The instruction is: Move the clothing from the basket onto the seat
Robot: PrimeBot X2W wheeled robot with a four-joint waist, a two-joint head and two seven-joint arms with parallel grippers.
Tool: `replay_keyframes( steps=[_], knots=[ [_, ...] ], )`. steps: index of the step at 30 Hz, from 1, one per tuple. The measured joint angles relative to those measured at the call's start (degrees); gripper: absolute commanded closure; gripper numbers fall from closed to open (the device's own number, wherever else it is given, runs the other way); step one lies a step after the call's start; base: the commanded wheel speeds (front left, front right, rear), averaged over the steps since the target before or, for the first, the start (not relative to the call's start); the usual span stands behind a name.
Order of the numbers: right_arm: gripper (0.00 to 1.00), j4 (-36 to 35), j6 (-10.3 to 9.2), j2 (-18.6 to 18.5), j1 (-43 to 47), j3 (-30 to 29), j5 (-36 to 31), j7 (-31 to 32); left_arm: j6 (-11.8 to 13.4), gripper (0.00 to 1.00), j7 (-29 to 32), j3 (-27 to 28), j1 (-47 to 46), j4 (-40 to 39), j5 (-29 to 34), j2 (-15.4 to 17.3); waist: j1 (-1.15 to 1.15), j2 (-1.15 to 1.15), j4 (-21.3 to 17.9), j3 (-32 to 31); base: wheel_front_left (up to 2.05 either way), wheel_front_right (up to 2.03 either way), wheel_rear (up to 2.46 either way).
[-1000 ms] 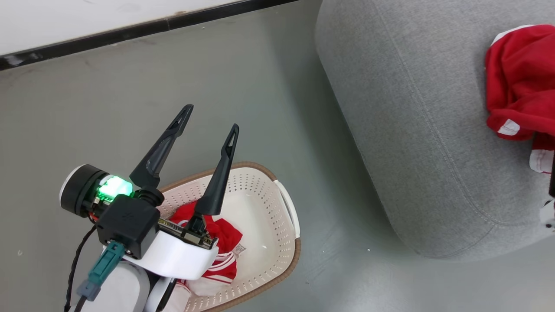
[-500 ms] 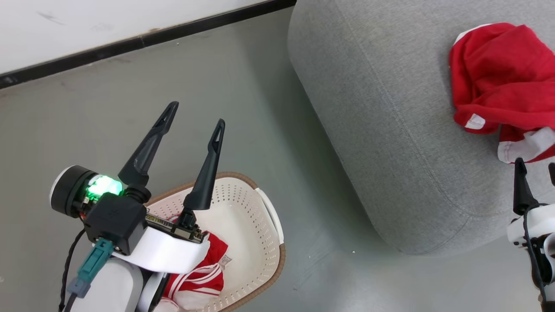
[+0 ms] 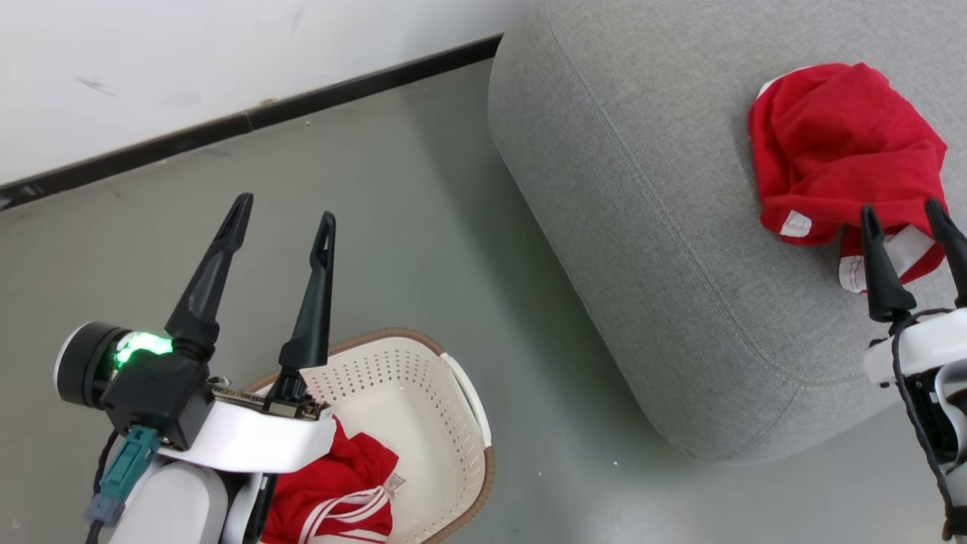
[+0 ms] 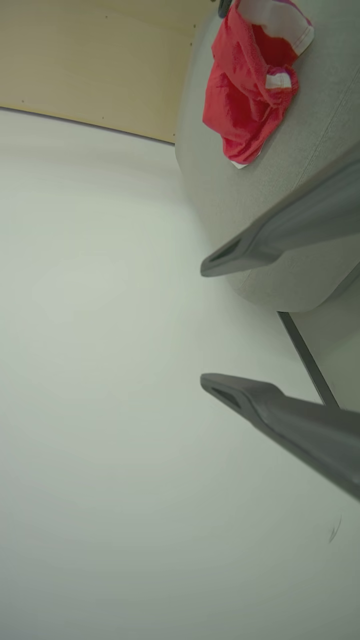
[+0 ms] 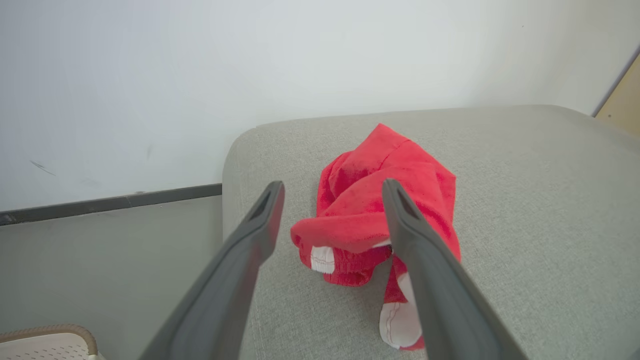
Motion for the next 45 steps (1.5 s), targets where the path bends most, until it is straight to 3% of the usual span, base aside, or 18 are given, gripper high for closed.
replay_keyframes(
  steps=[13, 32, 45],
  knots=[
    [0.00, -11.22, 0.00, -1.20, -0.32, 4.39, -1.21, 1.82, 3.26, 0.00, -0.94, 3.04, 6.28, 2.26, -1.62, -1.68, 0.00, 0.00, 3.78, -4.24, 0.00, 0.00, 0.00],
    [0.00, -16.05, 0.00, 4.86, 0.36, 7.14, -5.32, 3.48, 5.25, 0.00, -1.46, 3.34, 14.49, 4.46, -2.89, -4.46, 0.00, 0.00, 13.29, -9.97, 0.00, 0.00, 0.00],
    [0.00, -18.25, 0.00, 11.10, 10.52, 5.81, -9.15, 5.87, 5.25, 0.00, -1.52, 1.64, 15.16, 7.66, -2.77, -5.31, 0.00, 0.00, 19.10, -14.84, 0.00, 0.00, 0.00]
  ],
)
